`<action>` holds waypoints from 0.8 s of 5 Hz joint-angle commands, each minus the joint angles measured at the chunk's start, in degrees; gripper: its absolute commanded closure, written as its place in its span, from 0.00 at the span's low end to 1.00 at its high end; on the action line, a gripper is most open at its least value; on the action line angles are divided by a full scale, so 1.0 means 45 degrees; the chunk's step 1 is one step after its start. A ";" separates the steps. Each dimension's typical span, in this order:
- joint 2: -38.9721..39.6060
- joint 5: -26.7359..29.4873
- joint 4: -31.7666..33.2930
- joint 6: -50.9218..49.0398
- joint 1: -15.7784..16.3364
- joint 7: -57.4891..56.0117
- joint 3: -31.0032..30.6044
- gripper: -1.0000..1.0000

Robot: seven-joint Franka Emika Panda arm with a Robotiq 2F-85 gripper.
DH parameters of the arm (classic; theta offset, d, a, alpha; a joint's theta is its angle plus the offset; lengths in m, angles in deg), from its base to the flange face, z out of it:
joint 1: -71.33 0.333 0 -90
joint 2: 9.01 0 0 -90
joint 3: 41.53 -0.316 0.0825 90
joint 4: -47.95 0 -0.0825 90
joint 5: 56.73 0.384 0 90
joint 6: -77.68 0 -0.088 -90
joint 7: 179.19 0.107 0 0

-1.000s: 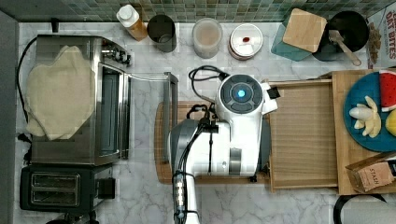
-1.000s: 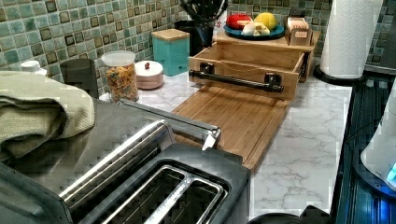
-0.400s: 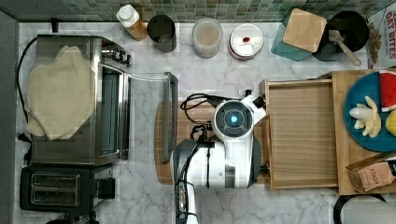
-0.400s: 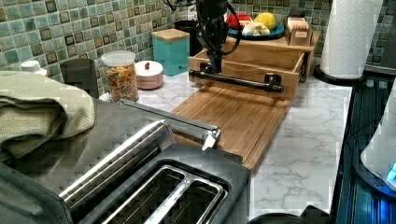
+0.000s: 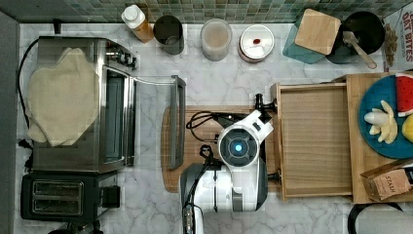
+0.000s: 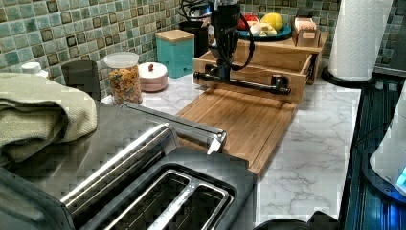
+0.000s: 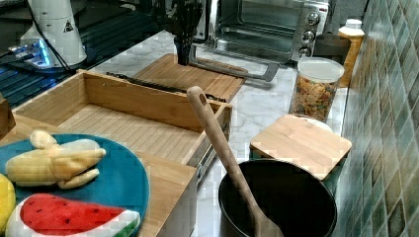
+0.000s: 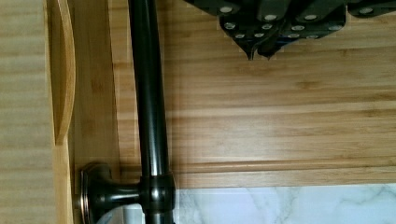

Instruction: Close the drawer.

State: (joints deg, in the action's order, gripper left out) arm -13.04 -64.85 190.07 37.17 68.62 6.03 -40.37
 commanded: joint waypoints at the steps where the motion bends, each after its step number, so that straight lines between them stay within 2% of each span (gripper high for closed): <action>1: 0.0738 -0.0636 -0.0333 0.0635 -0.0692 -0.2655 0.0761 1.00; 2: 0.1152 -0.0252 -0.0242 0.1199 -0.0659 -0.2804 0.0941 1.00; 3: 0.1196 0.0000 -0.0229 0.0834 -0.0463 -0.2591 0.1076 1.00; 4: 0.1383 0.0859 -0.0156 0.0841 -0.0416 -0.3188 0.1167 1.00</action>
State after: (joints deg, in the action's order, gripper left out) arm -7.04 -64.39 190.41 41.64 67.90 -4.27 -35.77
